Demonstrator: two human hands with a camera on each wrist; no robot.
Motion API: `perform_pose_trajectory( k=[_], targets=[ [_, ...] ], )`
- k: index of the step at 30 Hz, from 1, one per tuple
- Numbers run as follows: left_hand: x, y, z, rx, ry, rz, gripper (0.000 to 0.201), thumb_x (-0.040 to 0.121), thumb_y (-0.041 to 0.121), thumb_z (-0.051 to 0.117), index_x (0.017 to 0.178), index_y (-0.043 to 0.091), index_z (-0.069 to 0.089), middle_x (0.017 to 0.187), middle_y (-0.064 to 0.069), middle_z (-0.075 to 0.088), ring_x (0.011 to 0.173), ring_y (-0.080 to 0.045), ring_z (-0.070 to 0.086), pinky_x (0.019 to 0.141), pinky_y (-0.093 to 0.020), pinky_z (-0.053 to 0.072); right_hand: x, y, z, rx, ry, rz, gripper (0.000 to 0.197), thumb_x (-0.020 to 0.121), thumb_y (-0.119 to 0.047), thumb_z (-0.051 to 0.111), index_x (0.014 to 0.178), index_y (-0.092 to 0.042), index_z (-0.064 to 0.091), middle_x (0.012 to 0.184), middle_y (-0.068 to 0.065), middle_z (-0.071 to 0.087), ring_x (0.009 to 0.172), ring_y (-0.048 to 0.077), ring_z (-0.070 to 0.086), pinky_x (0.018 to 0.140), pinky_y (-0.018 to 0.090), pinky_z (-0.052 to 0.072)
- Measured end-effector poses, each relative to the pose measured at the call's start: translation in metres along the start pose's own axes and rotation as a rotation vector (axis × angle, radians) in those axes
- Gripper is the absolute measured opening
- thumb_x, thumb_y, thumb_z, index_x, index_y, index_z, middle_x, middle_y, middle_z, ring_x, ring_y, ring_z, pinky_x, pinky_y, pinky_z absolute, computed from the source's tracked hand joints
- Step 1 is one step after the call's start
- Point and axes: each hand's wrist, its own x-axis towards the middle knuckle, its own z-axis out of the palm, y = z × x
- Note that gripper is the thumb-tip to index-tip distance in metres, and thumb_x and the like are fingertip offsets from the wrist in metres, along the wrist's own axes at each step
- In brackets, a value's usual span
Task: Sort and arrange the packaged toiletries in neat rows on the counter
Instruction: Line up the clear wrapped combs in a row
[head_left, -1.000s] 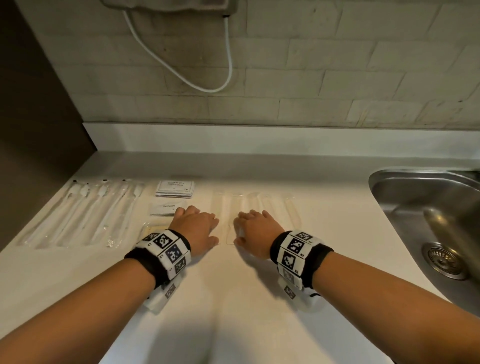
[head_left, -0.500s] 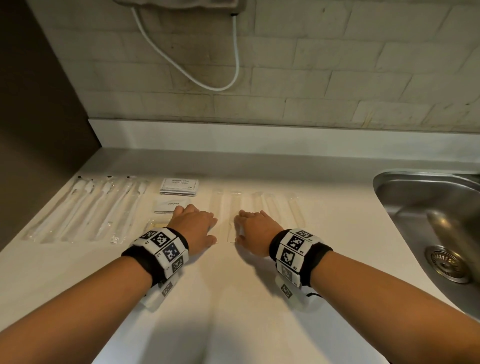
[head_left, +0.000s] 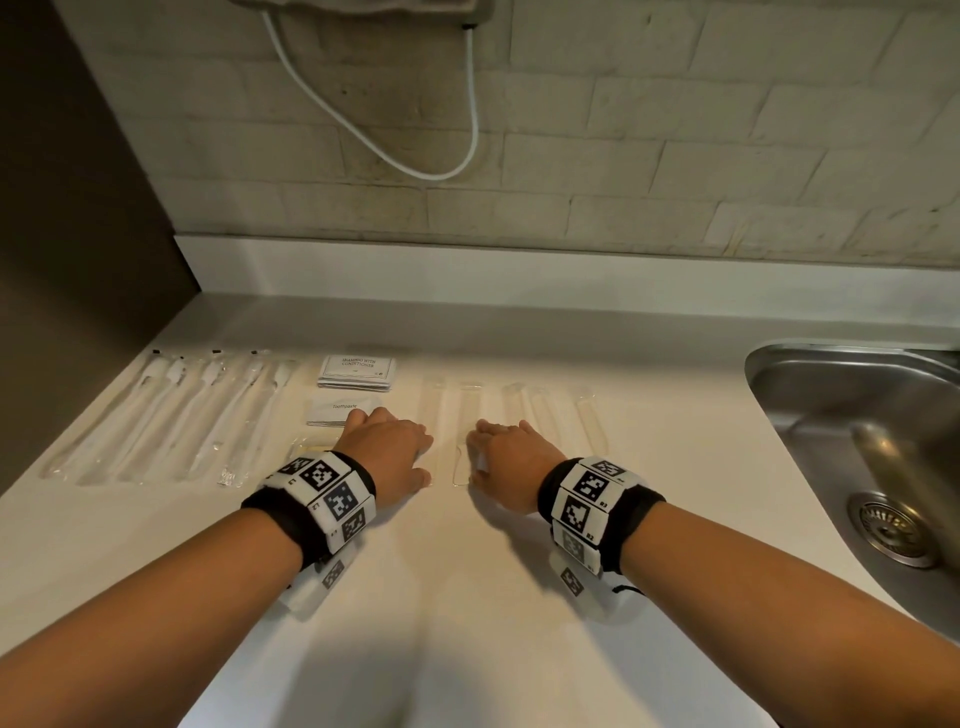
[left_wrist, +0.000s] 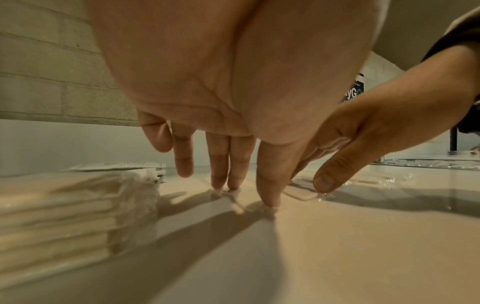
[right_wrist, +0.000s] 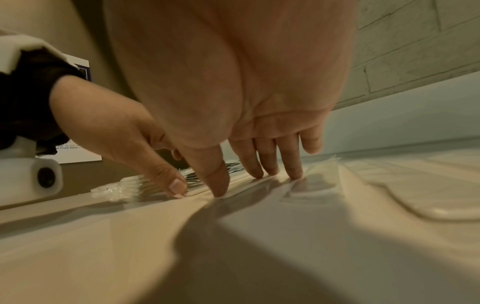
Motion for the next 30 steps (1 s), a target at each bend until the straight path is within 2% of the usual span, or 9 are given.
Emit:
perform_pose_trajectory(
  k=[6,9,13,19,25,28,30],
  targets=[
    [0.0,0.001,-0.001,0.016,-0.007,-0.005,0.044,0.093,0.049,0.049,0.13,0.026,0.056,0.145,0.008,0.048,0.128,-0.023,0.039,0.102,-0.041,0.026,-0.001,-0.001,-0.003,-0.002,-0.033,0.007,0.042,0.096,-0.025,0.044,0.135,-0.008,0.047,0.146,0.01,0.042,0.132,0.029,0.045,0.117,0.045,0.02],
    [0.0,0.001,-0.002,0.02,-0.012,-0.009,0.044,0.093,0.049,0.049,0.129,0.026,0.056,0.144,0.008,0.049,0.128,-0.024,0.039,0.102,-0.041,0.025,-0.001,-0.002,-0.003,0.016,-0.028,0.006,0.037,0.095,-0.024,0.045,0.128,-0.009,0.051,0.142,0.009,0.045,0.129,0.029,0.047,0.117,0.045,0.02],
    [0.0,0.001,-0.001,0.018,-0.01,-0.006,0.043,0.093,0.048,0.049,0.129,0.026,0.056,0.146,0.009,0.048,0.128,-0.024,0.038,0.102,-0.041,0.025,0.0,-0.003,-0.003,0.019,-0.036,0.007,0.036,0.095,-0.024,0.046,0.128,-0.01,0.051,0.143,0.008,0.044,0.129,0.029,0.047,0.117,0.046,0.019],
    [0.0,0.001,0.001,0.008,0.015,-0.007,0.041,0.093,0.047,0.049,0.127,0.027,0.058,0.142,0.009,0.052,0.126,-0.023,0.04,0.101,-0.041,0.025,0.0,-0.004,-0.004,0.058,-0.04,0.013,0.029,0.094,-0.023,0.046,0.119,-0.01,0.054,0.127,0.007,0.052,0.119,0.029,0.053,0.115,0.046,0.025],
    [-0.001,0.002,-0.001,0.016,0.001,-0.005,0.042,0.094,0.047,0.048,0.13,0.026,0.056,0.143,0.008,0.051,0.128,-0.023,0.039,0.103,-0.041,0.025,-0.001,-0.004,-0.006,0.05,-0.059,0.012,0.03,0.095,-0.023,0.046,0.12,-0.01,0.054,0.133,0.006,0.05,0.123,0.028,0.051,0.116,0.047,0.023],
    [-0.002,0.001,-0.004,0.009,-0.008,-0.002,0.037,0.093,0.046,0.048,0.122,0.025,0.059,0.133,0.008,0.056,0.125,-0.024,0.042,0.1,-0.041,0.025,-0.002,-0.003,-0.007,0.088,-0.048,0.005,0.026,0.094,-0.024,0.046,0.115,-0.012,0.055,0.125,0.005,0.052,0.117,0.026,0.053,0.114,0.048,0.027],
    [-0.003,0.002,-0.007,-0.026,0.0,-0.003,0.023,0.093,0.042,0.048,0.1,0.023,0.059,0.115,0.007,0.061,0.117,-0.024,0.045,0.096,-0.041,0.027,-0.006,0.001,-0.011,0.111,0.011,-0.01,0.027,0.094,-0.026,0.048,0.117,-0.013,0.057,0.13,0.005,0.052,0.118,0.027,0.053,0.111,0.048,0.033]
  ],
)
